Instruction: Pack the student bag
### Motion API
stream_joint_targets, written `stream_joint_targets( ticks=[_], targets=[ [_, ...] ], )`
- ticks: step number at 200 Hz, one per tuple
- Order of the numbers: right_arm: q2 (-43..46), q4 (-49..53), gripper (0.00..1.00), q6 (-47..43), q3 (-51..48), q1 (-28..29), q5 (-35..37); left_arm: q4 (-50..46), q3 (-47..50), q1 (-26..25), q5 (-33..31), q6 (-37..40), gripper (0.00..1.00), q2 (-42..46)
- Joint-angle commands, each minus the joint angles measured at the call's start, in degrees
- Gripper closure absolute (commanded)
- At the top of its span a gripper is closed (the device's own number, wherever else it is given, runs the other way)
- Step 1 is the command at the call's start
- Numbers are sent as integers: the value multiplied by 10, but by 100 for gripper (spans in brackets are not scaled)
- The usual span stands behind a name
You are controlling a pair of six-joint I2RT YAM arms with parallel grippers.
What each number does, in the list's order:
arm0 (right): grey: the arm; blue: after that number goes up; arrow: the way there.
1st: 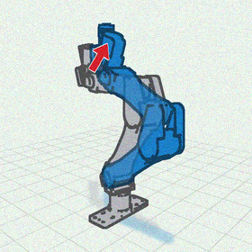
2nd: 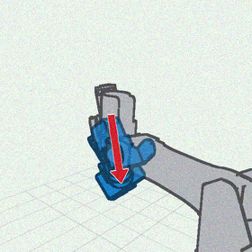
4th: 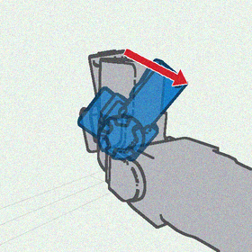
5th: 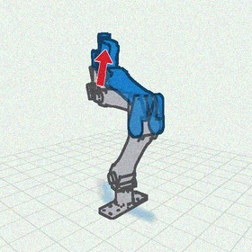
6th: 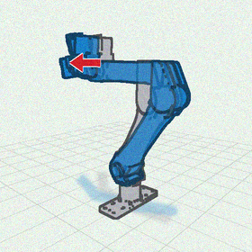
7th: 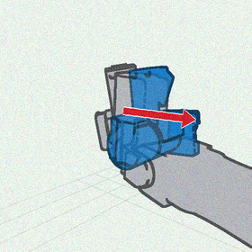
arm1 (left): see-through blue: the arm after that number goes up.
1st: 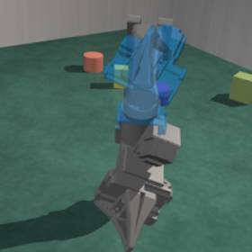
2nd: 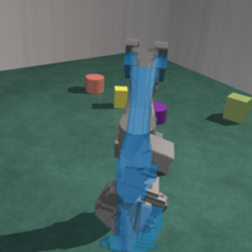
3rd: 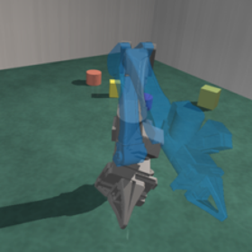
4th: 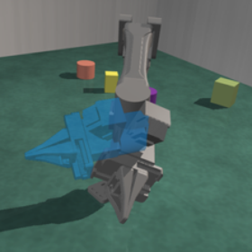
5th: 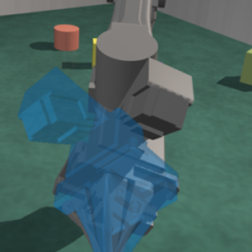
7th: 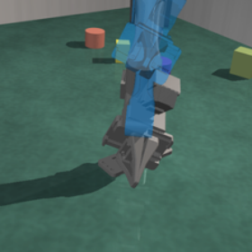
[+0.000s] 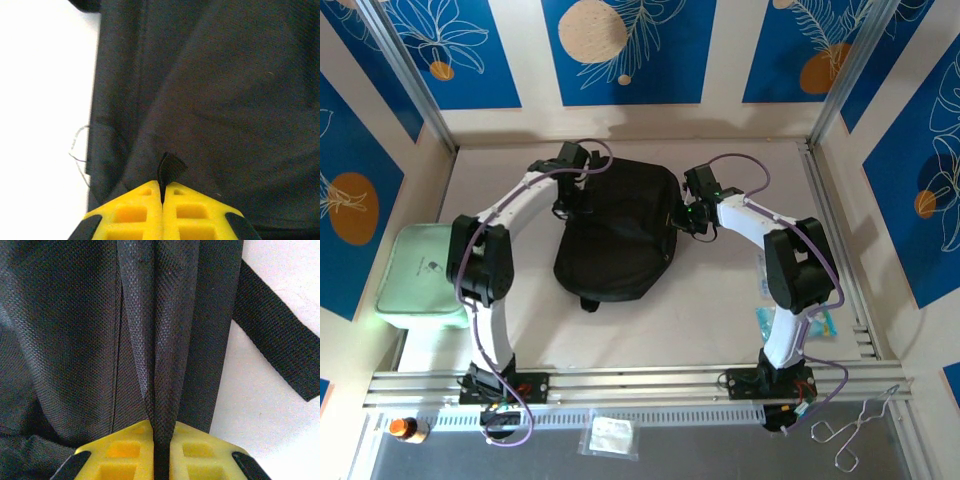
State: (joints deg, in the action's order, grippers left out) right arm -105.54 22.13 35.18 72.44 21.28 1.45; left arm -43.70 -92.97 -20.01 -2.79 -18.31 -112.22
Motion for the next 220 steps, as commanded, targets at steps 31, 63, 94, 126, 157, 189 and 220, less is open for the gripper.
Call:
stream_joint_targets(
  ticks=[31,63,94,126,157,189,220],
  targets=[
    [-18,27,88,-49,33,-10,49,1,69,30,-21,-26,100,53],
    [-60,20,87,-59,91,-10,27,24,157,30,5,-51,100,110],
    [-75,34,80,-45,130,-8,10,56,229,30,50,-70,100,160],
    [-23,65,56,-31,117,-9,22,62,230,30,59,-72,82,187],
    [72,96,35,-24,43,-27,79,76,225,30,48,-68,50,216],
    [130,152,26,-7,-41,-67,175,93,237,32,18,-59,35,255],
    [144,199,22,34,-109,-111,267,115,253,33,26,-47,21,287]
  ],
)
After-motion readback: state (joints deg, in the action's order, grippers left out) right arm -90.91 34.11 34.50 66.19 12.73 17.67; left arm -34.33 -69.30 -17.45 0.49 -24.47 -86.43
